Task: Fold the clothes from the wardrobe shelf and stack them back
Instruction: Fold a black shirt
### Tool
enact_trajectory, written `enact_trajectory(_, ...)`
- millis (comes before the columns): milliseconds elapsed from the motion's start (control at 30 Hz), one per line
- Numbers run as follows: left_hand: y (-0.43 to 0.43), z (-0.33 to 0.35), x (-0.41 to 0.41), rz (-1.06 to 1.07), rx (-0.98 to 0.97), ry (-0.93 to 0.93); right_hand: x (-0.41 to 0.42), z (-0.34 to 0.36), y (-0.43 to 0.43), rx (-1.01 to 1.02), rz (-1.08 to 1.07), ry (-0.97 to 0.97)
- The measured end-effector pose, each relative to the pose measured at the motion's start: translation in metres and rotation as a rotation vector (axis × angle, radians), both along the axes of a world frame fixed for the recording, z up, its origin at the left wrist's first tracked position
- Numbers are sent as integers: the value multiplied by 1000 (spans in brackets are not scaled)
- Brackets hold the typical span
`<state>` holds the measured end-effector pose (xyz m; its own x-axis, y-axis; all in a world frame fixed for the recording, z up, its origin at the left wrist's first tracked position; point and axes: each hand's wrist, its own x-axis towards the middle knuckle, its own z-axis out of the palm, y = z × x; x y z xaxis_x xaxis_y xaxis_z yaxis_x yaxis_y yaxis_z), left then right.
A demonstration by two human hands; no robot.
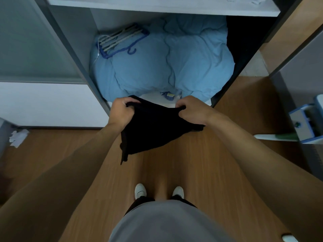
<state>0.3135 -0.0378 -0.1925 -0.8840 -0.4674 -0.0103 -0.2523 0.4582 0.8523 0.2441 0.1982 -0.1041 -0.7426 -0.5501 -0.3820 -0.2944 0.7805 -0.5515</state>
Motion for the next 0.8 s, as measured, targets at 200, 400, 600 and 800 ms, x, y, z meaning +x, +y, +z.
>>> enact_trajectory(200, -13, 7, -2, -8, -128, -23, 3, -1, -9, -224, -127, -5)
enact_trajectory(400, -14, 8, 1, -90, -273, -3, 3, 2, -17, 8, -26, 83)
enact_trajectory(600, -7, 2, 2, -127, -341, 12, -2, 15, -19, 221, 27, 314)
enact_trajectory(800, 1, -11, 7, -171, -422, 27, 6, 26, -26, 15, -72, 408)
